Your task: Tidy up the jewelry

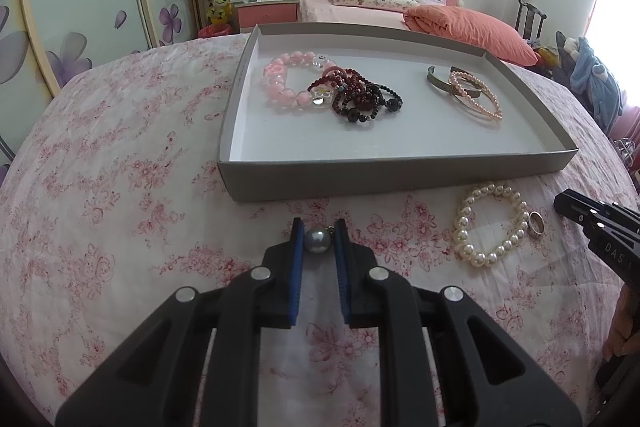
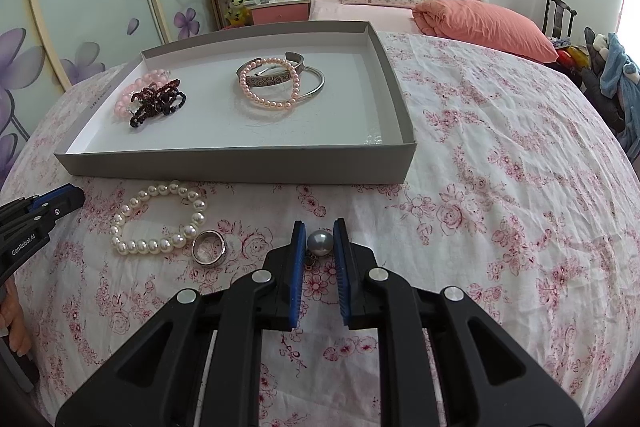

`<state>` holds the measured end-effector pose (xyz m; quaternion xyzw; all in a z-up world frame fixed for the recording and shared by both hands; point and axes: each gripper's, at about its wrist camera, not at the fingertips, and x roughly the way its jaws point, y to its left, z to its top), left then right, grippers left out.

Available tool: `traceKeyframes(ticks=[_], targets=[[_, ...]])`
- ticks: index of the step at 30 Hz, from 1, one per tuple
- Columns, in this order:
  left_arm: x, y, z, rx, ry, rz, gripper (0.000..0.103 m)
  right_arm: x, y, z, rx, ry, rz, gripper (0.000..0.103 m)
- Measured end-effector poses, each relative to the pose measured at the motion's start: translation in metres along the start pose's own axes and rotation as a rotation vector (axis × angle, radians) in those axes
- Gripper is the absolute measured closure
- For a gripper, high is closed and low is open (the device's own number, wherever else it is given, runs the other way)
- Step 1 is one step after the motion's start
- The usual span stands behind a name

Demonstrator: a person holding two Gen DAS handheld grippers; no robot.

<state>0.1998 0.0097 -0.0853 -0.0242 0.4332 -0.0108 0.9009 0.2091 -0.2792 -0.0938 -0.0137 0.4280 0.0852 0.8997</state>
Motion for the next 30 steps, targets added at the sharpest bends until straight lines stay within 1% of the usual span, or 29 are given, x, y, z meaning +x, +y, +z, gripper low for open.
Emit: traceKeyframes(ticks=[6, 10, 14, 17, 22, 25, 27, 30], targets=[[0.0, 0.003, 0.001, -0.004, -0.001, -0.006, 0.087, -0.002, -0.004, -0.001, 0.017, -0.004, 0.013, 0.088], [-0.002, 0.006, -0.001, -0.027, -0.006, -0.012, 0.087, -0.008, -0.01, -0.002, 0.045, -0.034, 0.01, 0.088], [-0.011, 0.011, -0.005, -0.048, -0.021, -0.025, 0.087, -0.018, -0.005, -0.002, 0.031, -0.063, 0.023, 0.088], [-0.028, 0.011, -0.005, -0.052, -0.073, -0.037, 0.087, -0.028, 0.001, 0.003, 0.021, -0.097, 0.039, 0.088], [-0.064, -0.001, 0.004, -0.027, -0.198, -0.041, 0.087, -0.051, 0.014, 0.014, 0.001, -0.188, 0.065, 0.088], [-0.087, -0.011, 0.009, -0.002, -0.288, -0.028, 0.087, -0.067, 0.025, 0.019, -0.026, -0.259, 0.077, 0.088], [-0.099, -0.018, 0.01, 0.01, -0.345, -0.018, 0.087, -0.081, 0.032, 0.023, -0.048, -0.323, 0.081, 0.088], [-0.111, -0.023, 0.013, 0.016, -0.397, -0.016, 0.087, -0.097, 0.04, 0.025, -0.07, -0.409, 0.086, 0.088]])
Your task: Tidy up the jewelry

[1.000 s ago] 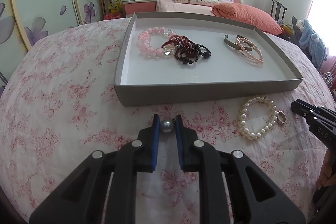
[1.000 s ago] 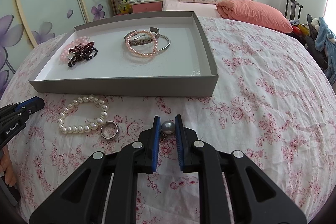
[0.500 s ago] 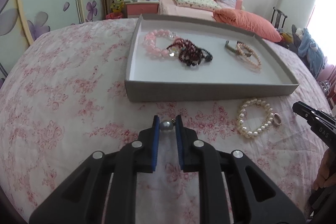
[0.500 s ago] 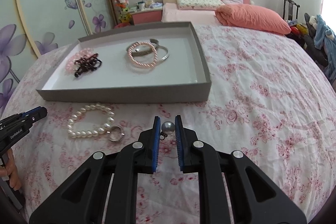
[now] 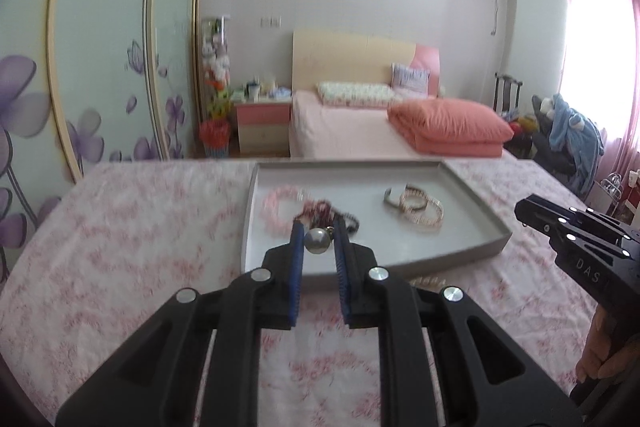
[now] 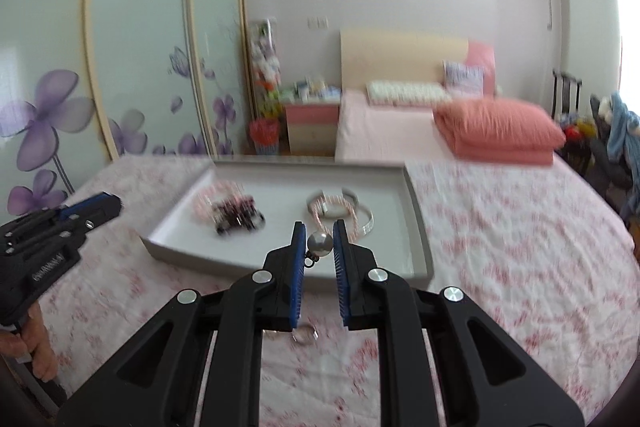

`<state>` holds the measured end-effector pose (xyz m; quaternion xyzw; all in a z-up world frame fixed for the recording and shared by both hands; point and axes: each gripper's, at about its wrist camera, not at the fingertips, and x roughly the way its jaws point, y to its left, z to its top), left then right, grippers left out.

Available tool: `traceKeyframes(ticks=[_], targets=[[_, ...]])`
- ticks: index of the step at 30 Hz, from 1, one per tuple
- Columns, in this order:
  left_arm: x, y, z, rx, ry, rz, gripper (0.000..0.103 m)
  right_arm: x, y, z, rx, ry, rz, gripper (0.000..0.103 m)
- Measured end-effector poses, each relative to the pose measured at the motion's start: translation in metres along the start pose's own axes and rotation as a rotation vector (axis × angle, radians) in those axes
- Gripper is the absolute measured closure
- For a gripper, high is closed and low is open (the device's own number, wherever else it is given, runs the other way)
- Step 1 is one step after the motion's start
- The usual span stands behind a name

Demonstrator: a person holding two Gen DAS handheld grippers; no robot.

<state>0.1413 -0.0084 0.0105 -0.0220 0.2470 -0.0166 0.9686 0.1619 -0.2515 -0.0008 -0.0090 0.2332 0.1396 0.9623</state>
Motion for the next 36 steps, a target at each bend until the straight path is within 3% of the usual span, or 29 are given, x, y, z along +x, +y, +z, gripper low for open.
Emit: traceKeyframes(ticks=[6, 23, 29, 36], targets=[[-0.001, -0.008, 0.007, 0.008, -0.025, -0.014, 0.087, -0.013, 0.01, 0.013, -0.018, -0.097, 0.026, 0.088], [0.018, -0.006, 0.013, 0.012, -0.022, -0.028, 0.087, 0.005, 0.004, 0.022, -0.008, -0.11, 0.018, 0.088], [0.049, -0.006, 0.022, 0.01, 0.01, -0.027, 0.087, 0.036, 0.0, 0.032, 0.005, -0.082, 0.01, 0.088], [0.095, 0.001, 0.028, -0.006, 0.082, -0.034, 0.087, 0.083, -0.004, 0.034, 0.005, 0.009, 0.005, 0.088]])
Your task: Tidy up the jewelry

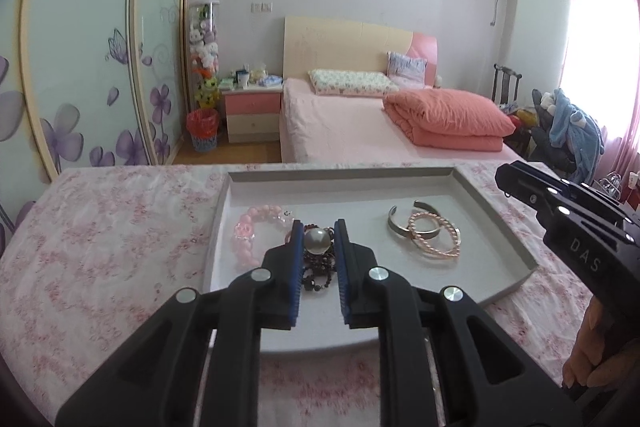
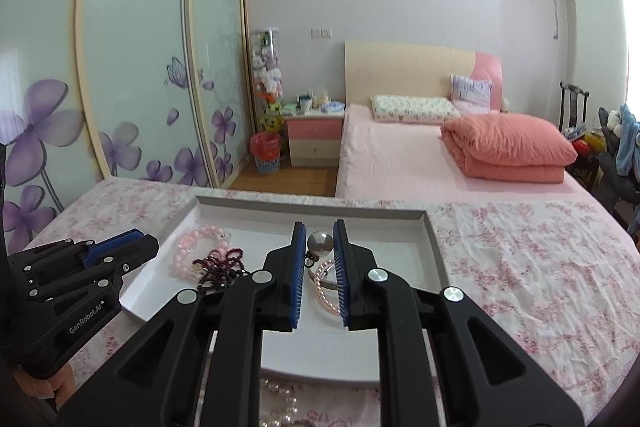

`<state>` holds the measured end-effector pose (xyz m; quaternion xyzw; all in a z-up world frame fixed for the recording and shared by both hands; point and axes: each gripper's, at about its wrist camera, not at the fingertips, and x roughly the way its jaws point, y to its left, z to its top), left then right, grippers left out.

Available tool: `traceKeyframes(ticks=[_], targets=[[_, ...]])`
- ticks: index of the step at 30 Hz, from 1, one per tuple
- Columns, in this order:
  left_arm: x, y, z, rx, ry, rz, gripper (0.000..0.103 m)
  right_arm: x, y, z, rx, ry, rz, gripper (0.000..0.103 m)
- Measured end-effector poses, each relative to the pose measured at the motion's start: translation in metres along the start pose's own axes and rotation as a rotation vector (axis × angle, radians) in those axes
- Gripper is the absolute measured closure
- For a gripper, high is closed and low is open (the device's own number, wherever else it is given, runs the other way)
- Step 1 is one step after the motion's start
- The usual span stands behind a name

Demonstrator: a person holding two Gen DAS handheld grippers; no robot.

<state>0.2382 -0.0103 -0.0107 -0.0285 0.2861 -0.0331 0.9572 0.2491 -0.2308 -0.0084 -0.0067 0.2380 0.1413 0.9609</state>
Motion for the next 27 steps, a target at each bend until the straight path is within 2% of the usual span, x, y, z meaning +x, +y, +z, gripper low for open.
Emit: traceKeyframes(ticks=[7, 14, 15, 16, 18, 27], targets=[[0.033, -0.004, 0.005, 0.023, 0.056, -0.006, 0.087, 0.033, -0.005, -0.001, 0.036, 0.079, 0.018, 0.088], [0.055, 0.001, 0.007, -0.015, 0.095, -0.011, 0.084, 0.046, -0.009, -0.004, 0.066, 0.135, 0.033, 0.087], [0.056, 0.002, 0.006, -0.02, 0.099, -0.012, 0.079, 0.046, -0.011, -0.006, 0.074, 0.141, 0.034, 0.085], [0.057, 0.003, 0.006, -0.023, 0.099, -0.013, 0.074, 0.047, -0.013, -0.006, 0.082, 0.144, 0.035, 0.077], [0.056, 0.005, 0.005, -0.027, 0.099, -0.016, 0.074, 0.044, -0.017, -0.007, 0.1, 0.142, 0.033, 0.066], [0.047, 0.013, 0.001, -0.049, 0.099, -0.008, 0.07, 0.029, -0.029, -0.011, 0.115, 0.133, 0.015, 0.066]])
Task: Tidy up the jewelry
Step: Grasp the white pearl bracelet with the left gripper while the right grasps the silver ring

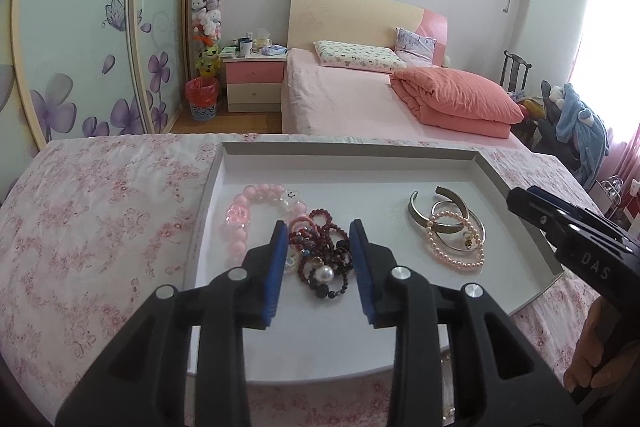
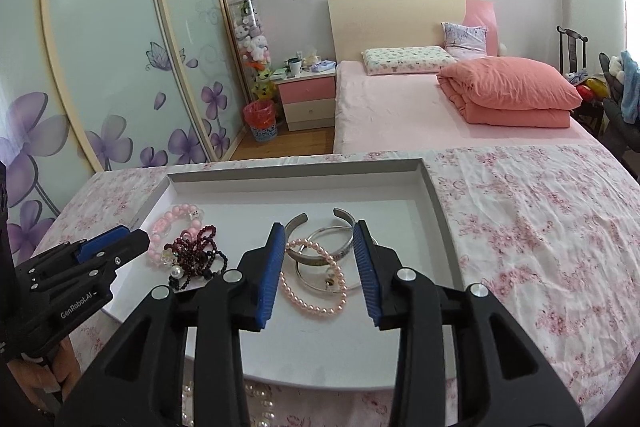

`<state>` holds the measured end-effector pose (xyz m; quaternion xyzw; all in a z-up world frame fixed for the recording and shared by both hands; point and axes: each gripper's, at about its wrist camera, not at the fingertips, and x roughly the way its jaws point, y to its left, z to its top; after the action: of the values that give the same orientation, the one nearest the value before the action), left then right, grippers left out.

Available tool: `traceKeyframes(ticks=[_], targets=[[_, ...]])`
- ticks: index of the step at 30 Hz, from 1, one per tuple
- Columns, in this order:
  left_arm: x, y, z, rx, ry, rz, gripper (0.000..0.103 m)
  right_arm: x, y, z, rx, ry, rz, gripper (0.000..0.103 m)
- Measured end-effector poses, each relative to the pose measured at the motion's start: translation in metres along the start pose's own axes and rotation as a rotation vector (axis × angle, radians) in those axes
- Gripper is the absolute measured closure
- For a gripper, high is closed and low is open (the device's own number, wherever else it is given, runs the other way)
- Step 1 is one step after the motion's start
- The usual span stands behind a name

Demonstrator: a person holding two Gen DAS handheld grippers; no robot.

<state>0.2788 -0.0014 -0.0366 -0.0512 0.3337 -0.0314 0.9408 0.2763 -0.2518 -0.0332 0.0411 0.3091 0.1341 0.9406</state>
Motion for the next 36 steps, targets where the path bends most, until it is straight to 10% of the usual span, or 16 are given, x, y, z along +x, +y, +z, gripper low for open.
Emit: traceKeyframes(ticks=[36], targets=[[-0.033, -0.017, -0.02, 0.022, 0.01, -0.026, 0.065, -0.03, 0.027, -0.101, -0.238, 0.291, 0.083, 0.066]])
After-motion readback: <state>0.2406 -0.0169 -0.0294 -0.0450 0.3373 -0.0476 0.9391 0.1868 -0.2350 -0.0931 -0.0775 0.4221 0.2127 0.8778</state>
